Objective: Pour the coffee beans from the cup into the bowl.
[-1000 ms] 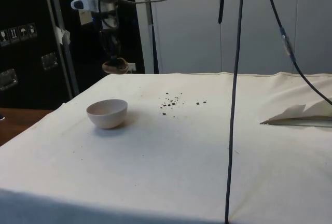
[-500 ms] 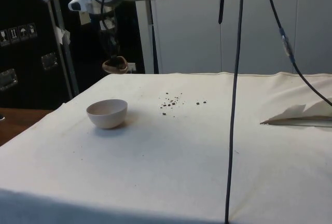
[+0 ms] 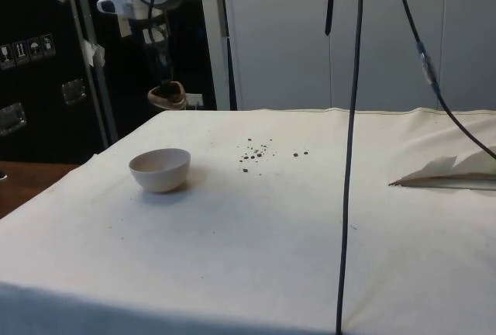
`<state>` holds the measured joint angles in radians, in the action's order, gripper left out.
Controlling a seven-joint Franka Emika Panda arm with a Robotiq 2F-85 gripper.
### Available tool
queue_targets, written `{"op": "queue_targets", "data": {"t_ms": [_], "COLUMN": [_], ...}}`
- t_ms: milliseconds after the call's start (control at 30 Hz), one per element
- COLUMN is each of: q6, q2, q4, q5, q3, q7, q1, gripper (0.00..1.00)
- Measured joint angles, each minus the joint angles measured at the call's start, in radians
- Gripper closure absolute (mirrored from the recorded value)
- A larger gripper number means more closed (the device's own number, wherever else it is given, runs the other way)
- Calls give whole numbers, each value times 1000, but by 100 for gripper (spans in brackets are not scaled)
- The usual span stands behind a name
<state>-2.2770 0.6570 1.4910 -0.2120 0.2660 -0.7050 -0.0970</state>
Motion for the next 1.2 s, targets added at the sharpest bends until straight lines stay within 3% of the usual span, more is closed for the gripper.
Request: {"op": "queue_targets", "data": {"t_ms": [633,1200], "q6": [-1,-2], "q2": [-15,-15], "q4": [-3,-7], "q5": [-93,-204], "q3": [-26,-60], "q7": [152,303], "q1": [-13,-15], "gripper": [100,100]}}
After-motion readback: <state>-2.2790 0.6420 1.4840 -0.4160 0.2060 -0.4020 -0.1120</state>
